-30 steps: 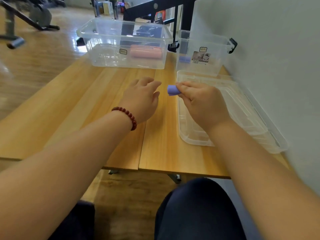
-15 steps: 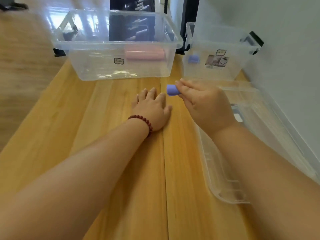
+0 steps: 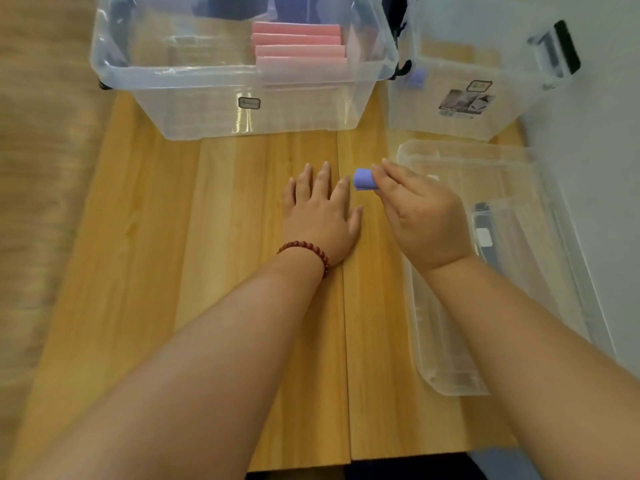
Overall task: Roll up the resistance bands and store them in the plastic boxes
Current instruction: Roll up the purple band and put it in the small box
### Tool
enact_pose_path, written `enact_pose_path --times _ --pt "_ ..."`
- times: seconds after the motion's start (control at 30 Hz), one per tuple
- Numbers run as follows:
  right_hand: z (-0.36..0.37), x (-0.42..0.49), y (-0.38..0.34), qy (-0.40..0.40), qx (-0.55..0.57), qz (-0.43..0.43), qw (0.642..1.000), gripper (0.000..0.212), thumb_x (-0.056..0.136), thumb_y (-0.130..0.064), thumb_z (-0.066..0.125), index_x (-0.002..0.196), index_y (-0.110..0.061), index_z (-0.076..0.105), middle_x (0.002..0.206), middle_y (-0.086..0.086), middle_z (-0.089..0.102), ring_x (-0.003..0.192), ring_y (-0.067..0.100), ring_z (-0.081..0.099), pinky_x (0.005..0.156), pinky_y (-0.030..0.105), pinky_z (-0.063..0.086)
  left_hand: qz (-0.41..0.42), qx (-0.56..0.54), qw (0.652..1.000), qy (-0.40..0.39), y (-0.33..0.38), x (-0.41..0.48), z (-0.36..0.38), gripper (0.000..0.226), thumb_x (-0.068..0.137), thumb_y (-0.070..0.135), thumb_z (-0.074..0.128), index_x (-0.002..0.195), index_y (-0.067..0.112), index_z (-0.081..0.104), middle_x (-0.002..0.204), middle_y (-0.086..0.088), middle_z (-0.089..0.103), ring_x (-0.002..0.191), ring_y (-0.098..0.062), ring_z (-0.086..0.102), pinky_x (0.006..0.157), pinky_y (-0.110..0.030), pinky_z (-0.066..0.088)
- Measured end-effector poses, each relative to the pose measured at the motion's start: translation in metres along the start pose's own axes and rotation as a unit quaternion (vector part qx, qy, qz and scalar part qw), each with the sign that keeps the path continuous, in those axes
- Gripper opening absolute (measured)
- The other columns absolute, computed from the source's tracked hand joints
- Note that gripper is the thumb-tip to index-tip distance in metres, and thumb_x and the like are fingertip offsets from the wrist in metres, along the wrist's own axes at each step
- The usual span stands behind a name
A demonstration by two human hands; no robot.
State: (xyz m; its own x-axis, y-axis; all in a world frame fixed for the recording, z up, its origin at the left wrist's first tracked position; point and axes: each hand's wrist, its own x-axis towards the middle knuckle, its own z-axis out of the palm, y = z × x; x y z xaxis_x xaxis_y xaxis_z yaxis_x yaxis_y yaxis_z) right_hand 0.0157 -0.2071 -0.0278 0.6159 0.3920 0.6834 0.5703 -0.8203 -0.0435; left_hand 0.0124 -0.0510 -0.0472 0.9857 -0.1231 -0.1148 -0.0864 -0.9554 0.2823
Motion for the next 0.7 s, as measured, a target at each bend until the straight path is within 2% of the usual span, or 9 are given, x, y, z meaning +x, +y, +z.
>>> enact_pose_path --times 0.33,0.53,0.7 --pt "-0.035 0.029 -0.01 -0.048 -0.017 0.062 0.997 0.029 0.083 0.003 0.069 0.111 -0.001 0.073 0.11 0.019 0.072 0.086 0.032 0.073 0.07 0.035 0.06 -0.022 0.05 0.99 -0.127 0.009 0.007 -0.016 0.064 0.102 0.053 0.012 0.155 0.026 -0.01 0.162 -0.005 -0.021 0.148 -0.03 -0.022 0.119 -0.05 -0.012" --pt "-0.051 0.028 -0.001 -0.053 -0.029 0.088 0.994 0.029 0.081 0.004 0.071 0.11 0.0 0.072 0.107 0.019 0.072 0.085 0.033 0.073 0.068 0.037 0.061 -0.019 0.069 0.989 -0.127 0.013 0.01 -0.017 0.064 0.103 0.051 0.013 0.155 0.023 -0.009 0.162 -0.009 -0.018 0.148 -0.034 -0.018 0.118 -0.053 -0.01" --pt "-0.055 0.034 0.022 -0.064 -0.017 0.111 0.992 0.026 0.088 -0.001 0.063 0.112 0.0 0.072 0.11 0.018 0.072 0.09 0.033 0.073 0.069 0.042 0.061 0.004 0.063 0.99 -0.125 0.022 0.012 -0.038 0.061 0.104 0.044 0.021 0.156 0.021 -0.001 0.164 -0.008 -0.013 0.149 -0.032 -0.015 0.12 -0.052 -0.007"
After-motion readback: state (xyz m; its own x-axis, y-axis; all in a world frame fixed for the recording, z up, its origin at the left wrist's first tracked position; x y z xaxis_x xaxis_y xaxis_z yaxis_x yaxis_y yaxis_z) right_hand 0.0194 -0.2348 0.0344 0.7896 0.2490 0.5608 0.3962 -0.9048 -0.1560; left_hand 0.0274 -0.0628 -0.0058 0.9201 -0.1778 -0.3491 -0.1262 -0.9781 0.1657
